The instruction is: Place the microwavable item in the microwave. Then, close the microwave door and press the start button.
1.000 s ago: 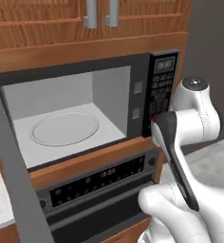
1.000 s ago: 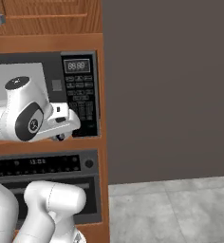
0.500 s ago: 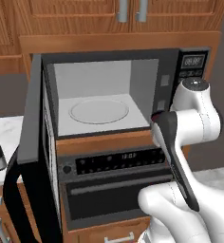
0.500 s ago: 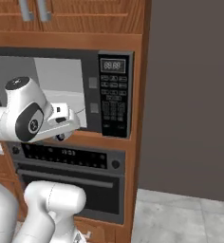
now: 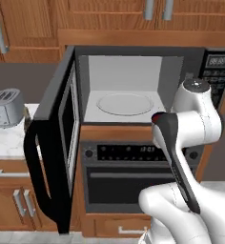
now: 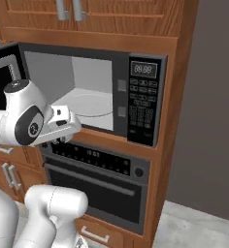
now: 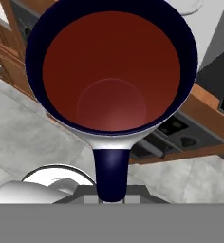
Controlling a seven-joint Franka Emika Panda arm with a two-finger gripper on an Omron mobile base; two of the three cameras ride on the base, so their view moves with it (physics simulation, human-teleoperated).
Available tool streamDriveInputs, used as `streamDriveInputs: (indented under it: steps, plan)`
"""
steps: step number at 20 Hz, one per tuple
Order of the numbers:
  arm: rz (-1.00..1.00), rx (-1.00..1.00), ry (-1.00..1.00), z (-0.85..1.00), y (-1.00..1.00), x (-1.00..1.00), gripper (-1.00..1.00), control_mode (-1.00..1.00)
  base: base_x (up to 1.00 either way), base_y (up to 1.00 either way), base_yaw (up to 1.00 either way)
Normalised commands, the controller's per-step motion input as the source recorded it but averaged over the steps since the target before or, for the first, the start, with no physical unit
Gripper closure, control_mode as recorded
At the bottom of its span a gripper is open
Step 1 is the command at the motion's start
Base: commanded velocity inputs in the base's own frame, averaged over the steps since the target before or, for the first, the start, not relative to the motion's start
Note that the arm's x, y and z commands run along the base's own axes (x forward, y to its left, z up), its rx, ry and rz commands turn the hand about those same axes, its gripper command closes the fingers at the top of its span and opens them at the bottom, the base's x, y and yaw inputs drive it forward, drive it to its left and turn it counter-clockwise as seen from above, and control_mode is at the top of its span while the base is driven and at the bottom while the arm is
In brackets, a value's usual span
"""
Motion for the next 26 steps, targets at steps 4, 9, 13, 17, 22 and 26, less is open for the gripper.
streamDriveInputs:
  steps: [4,9,13,17,22,26]
  plan:
    - [0.00,0.00,0.00,0.00,0.00,0.00,1.00,1.00,0.11,-0.11,0.46]
    - [0.00,0.00,0.00,0.00,0.00,0.00,1.00,1.00,-0.15,-0.23,0.39]
    - [0.00,0.00,0.00,0.00,0.00,0.00,1.00,1.00,0.06,-0.39,0.32]
    - [0.00,0.00,0.00,0.00,0.00,0.00,1.00,1.00,0.20,-0.34,0.25]
    - [0.00,0.00,0.00,0.00,0.00,0.00,1.00,1.00,0.16,-0.25,0.04]
    - [0.00,0.00,0.00,0.00,0.00,0.00,1.00,1.00,0.08,-0.13,0.00]
